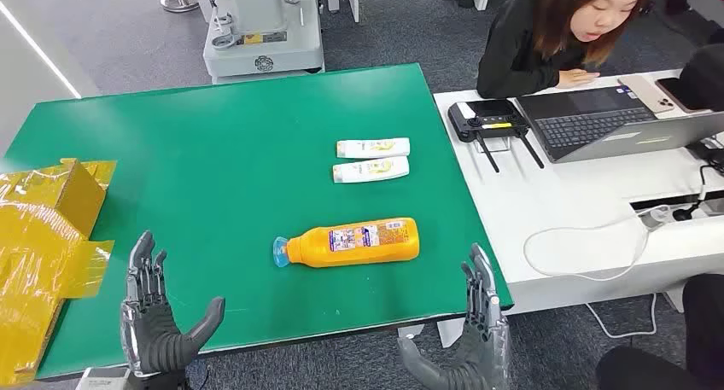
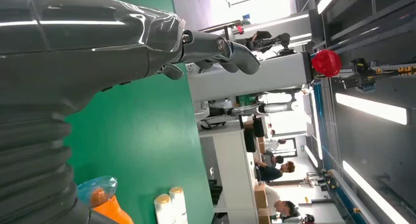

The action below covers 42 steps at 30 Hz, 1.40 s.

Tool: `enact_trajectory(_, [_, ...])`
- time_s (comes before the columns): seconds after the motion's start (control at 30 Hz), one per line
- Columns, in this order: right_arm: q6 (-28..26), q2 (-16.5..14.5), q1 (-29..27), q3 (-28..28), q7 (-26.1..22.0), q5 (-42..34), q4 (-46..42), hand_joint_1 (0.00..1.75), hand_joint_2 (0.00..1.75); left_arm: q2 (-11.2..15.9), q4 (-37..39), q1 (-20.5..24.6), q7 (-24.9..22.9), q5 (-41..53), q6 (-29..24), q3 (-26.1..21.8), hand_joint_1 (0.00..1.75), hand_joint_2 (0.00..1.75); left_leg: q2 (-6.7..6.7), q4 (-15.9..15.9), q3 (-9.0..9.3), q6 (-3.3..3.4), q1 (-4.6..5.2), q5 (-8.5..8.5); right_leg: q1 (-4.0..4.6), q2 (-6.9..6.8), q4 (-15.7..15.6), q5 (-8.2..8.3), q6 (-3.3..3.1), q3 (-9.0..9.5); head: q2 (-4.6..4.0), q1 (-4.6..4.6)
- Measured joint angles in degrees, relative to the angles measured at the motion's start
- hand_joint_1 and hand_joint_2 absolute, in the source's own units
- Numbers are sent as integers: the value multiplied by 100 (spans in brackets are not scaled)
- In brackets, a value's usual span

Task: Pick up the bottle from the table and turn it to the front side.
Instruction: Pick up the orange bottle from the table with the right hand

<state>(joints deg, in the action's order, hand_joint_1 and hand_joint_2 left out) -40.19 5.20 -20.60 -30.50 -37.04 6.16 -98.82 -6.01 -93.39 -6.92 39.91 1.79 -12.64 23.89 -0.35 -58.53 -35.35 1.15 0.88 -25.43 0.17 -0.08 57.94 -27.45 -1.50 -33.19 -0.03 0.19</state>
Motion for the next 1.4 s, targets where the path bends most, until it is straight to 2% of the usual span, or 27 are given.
enact_trajectory(0.5, [2,4,-40,123,-270,-234,63,0,175,69,146,52,2,-101,-67,0,0,175,0,-1,1,0,0,0,0,-1,0,0,0,1,1,-1])
enact_trajectory(0.8, [1,56,37,548,-36,749,-46,0,175,77,228,161,2,-42,-103,9,0,175,1,-2,1,1,0,1,0,0,0,2,1,1,1,-1])
enact_trajectory(1.1, [7,183,981,895,540,1658,416,0,175,18,611,611,2,-97,174,137,0,175,7,-11,4,6,0,6,0,3,1,11,2,6,1,-1])
enact_trajectory(1.4, [544,293,2460,972,1196,1624,1899,0,175,-79,1153,1111,2,-189,425,228,0,175,14,-18,4,8,0,10,0,12,2,22,5,7,1,-1])
